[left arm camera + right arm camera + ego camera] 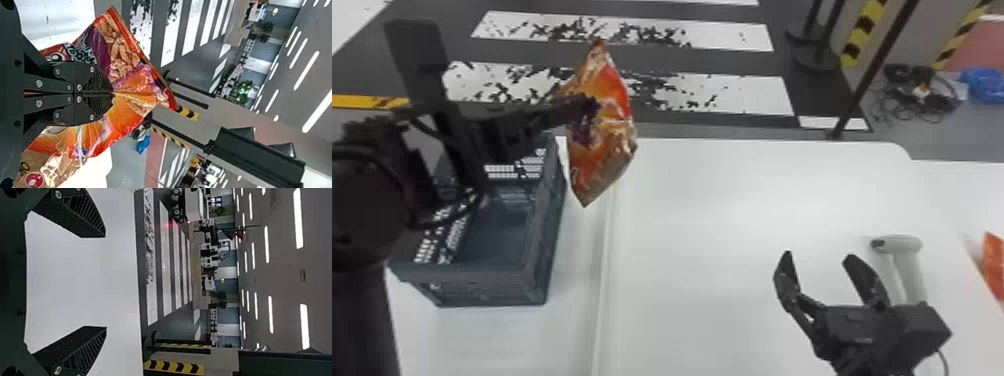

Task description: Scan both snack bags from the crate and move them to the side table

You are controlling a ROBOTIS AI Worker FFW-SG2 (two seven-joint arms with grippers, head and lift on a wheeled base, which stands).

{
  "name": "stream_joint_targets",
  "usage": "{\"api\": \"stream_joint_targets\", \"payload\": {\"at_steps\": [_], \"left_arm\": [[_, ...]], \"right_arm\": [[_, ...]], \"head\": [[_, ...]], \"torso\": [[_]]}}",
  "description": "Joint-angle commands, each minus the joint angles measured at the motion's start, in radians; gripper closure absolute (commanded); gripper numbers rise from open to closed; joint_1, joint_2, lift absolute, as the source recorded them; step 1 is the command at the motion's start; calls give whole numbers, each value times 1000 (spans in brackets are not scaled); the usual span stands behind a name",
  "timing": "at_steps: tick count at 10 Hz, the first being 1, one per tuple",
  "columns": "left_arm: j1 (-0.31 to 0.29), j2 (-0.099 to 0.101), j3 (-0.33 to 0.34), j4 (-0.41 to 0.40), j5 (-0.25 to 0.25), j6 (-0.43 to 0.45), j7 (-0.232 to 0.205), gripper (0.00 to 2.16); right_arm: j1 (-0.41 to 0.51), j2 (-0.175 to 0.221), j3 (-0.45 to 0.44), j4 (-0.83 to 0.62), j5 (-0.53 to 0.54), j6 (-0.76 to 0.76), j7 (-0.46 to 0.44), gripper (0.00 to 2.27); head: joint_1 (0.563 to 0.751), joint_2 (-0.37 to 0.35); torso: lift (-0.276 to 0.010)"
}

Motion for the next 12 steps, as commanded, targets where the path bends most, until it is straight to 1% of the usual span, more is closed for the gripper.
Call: {"api": "stream_joint_targets", "payload": {"at_steps": [1,2,3,5,6,7,8,9,10,11,12], "left_arm": [[-15,-3,-89,70,-22,-11,9,2135],[-20,-3,-153,117,-21,-44,39,2135],[-21,-3,-224,170,-21,-124,76,2135],[-26,-3,-363,291,-19,-302,168,2135],[-24,-3,-435,354,-19,-403,220,2135],[-23,-3,-504,410,-19,-474,268,2135],[-21,-3,-550,453,-14,-511,297,2135],[-17,-3,-598,481,-11,-517,321,2135],[-4,-3,-636,504,-11,-520,326,2135],[8,-3,-661,524,10,-517,341,2132],[25,-3,-676,533,32,-520,372,1872]], "right_arm": [[5,0,-25,-9,-17,0,-3,93],[8,0,-42,-17,-29,-3,-5,93],[11,3,-59,-23,-43,-6,-5,93],[20,9,-77,-34,-57,-15,-5,93],[21,9,-88,-34,-71,-15,-5,93],[24,9,-103,-36,-80,-18,-5,93],[26,9,-112,-37,-89,-24,-5,93],[26,9,-122,-36,-102,-24,-5,93],[24,9,-125,-36,-105,-24,-5,93],[21,9,-126,-36,-108,-21,-5,93],[18,9,-126,-34,-109,-21,-5,93]], "head": [[695,-102],[695,-126],[695,-170],[695,-261],[695,-297],[695,-319],[695,-350],[695,-350],[695,-350],[695,-350],[695,-350]], "torso": [[-75],[-75],[-75],[-75],[-75],[-75],[-75],[-75],[-75],[-75],[-75]]}}
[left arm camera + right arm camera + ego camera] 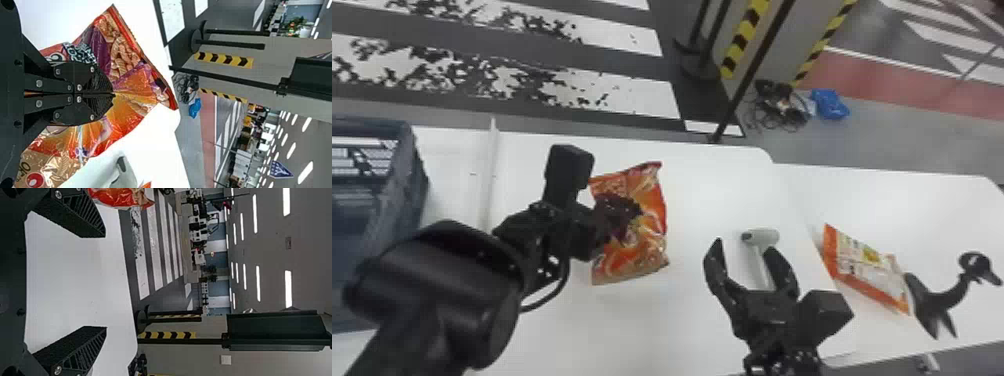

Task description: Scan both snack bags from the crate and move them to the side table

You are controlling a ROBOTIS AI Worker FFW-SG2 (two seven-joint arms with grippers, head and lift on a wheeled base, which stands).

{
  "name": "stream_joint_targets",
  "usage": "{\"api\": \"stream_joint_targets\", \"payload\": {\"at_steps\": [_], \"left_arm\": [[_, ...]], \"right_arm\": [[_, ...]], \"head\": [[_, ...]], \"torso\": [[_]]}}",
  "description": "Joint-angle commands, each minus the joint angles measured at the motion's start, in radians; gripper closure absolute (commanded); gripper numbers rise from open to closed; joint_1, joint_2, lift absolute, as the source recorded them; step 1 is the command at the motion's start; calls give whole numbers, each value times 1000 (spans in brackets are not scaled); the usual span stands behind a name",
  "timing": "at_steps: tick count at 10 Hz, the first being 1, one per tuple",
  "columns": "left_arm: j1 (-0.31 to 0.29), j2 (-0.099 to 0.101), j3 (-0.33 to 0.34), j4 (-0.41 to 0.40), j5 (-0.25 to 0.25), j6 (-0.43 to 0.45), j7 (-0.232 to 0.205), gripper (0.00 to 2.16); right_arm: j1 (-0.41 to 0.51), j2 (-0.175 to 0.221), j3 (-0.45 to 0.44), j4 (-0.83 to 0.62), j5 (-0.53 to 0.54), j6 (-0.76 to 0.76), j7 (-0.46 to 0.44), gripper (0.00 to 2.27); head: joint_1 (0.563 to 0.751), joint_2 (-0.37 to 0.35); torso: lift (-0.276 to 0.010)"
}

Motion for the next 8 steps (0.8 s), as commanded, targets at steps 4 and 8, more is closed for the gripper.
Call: {"api": "stream_joint_targets", "payload": {"at_steps": [4,8], "left_arm": [[47,-3,30,-22,23,-14,29,33],[144,25,156,-186,-20,-112,-6,70]], "right_arm": [[-5,1,-3,12,-10,1,0,93],[-5,1,0,9,-6,13,0,80]], "head": [[695,-350],[695,-350]], "torso": [[-75],[-75]]}}
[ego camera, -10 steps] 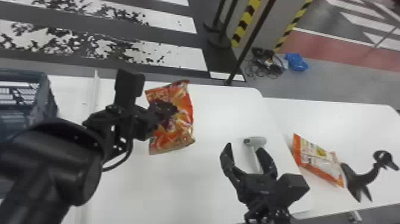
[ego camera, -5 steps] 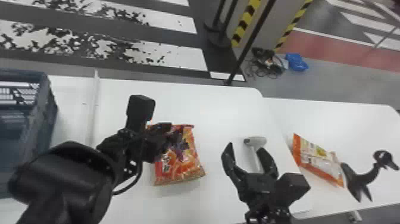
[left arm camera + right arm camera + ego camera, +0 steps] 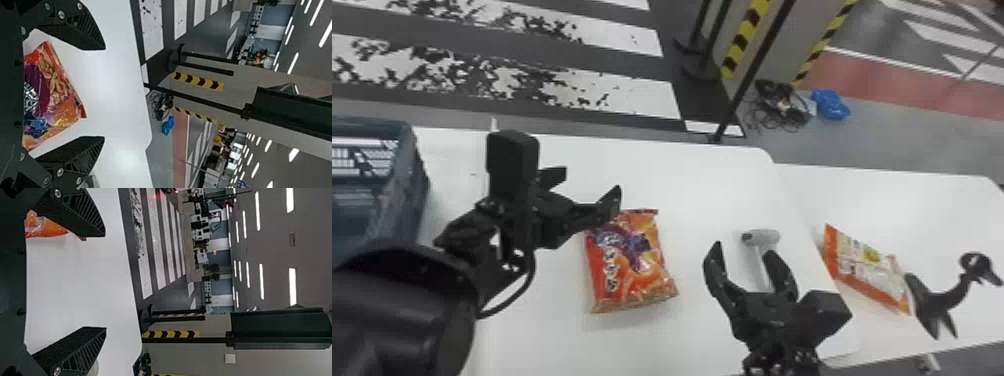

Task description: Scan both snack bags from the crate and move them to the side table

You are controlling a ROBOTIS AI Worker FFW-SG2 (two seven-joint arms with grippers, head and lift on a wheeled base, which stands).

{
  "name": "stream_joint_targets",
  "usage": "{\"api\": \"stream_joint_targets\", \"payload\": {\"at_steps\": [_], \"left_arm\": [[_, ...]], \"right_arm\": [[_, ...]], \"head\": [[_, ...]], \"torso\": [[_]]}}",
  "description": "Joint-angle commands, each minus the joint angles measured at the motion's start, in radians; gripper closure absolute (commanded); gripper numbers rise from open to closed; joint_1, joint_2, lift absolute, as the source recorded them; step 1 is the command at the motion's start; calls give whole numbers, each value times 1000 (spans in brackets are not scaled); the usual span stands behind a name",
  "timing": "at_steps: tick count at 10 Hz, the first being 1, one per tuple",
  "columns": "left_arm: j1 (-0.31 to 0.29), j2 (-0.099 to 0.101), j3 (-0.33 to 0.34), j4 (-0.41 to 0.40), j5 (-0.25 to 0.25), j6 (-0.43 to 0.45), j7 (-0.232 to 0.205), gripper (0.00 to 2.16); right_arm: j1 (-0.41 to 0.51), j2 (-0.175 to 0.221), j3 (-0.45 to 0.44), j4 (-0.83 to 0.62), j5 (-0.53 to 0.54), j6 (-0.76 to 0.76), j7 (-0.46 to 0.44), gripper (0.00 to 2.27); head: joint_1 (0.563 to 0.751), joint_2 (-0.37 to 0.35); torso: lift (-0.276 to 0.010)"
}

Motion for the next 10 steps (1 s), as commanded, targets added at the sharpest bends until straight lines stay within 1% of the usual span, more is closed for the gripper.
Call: {"api": "stream_joint_targets", "payload": {"at_steps": [1,2,3,4,5,6,8,9,10], "left_arm": [[45,41,56,-62,-27,-53,-14,83],[87,64,106,-94,-42,-111,-21,87],[122,85,152,-114,-61,-170,-18,87],[154,105,183,-130,-90,-213,-8,87],[189,121,229,-148,-116,-240,8,87],[225,130,266,-167,-111,-280,6,87],[284,133,335,-208,-105,-323,6,90],[309,135,355,-219,-103,-354,5,90],[330,135,367,-225,-99,-394,5,90]], "right_arm": [[0,1,3,-3,6,15,1,76],[-1,1,6,-10,6,43,4,76],[-3,1,7,-23,3,98,18,76],[-8,1,9,-39,-5,162,34,76],[-17,1,13,-51,-11,236,54,76],[-28,1,13,-68,-37,334,92,76],[-78,0,-28,-82,-146,616,185,76],[-104,1,-50,-82,-184,733,219,76],[-118,1,-63,-82,-218,800,239,76]], "head": [[695,-350],[695,-350],[695,-350],[695,-325],[695,-297],[695,-244],[695,-144],[695,-103],[695,-85]], "torso": [[-75],[-75],[-75],[-75],[-75],[-75],[-75],[-75],[-75]]}}
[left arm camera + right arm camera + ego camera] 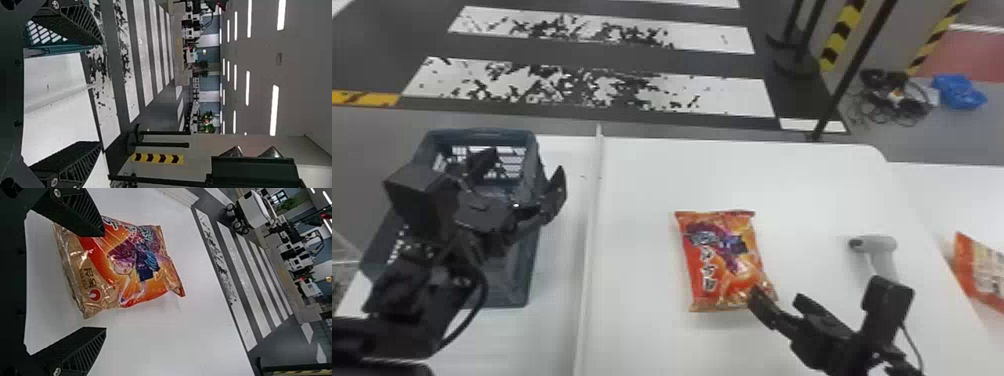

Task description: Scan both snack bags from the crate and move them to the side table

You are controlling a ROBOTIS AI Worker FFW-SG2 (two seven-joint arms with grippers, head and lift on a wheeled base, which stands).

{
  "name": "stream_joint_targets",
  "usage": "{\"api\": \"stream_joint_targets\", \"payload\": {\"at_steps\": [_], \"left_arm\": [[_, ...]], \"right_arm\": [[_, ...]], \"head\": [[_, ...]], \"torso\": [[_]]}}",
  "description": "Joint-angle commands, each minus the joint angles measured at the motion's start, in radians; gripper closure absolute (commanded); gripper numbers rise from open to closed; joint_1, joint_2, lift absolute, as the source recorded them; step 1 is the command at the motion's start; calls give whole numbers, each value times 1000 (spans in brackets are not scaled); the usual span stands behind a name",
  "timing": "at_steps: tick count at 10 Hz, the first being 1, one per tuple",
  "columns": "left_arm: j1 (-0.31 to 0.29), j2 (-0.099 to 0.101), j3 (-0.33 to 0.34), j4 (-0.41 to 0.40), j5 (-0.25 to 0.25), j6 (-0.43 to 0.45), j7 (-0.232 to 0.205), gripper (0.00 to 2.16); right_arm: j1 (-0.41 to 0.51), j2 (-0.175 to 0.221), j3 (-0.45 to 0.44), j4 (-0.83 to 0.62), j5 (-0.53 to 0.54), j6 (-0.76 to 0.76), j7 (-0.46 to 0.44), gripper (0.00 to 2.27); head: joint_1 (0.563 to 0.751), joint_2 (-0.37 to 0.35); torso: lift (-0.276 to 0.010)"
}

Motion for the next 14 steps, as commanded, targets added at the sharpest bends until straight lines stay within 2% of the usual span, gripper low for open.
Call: {"api": "stream_joint_targets", "payload": {"at_steps": [1,3,6,12,14], "left_arm": [[36,0,23,-13,8,-32,0,90],[73,0,35,-23,14,-54,-5,90],[89,0,40,-23,17,-57,-8,100],[99,2,40,-17,17,-57,-12,103],[102,2,43,-15,18,-57,-12,103]], "right_arm": [[-23,0,-16,0,-33,86,10,76],[-47,1,-36,3,-57,160,18,76],[-106,0,-38,48,-68,246,36,76],[-210,0,-39,149,-53,274,32,87],[-210,1,-43,138,-34,270,6,87]], "head": [[695,-56],[695,-26],[695,-6],[695,6],[695,2]], "torso": [[-75],[-75],[-75],[-75],[-75]]}}
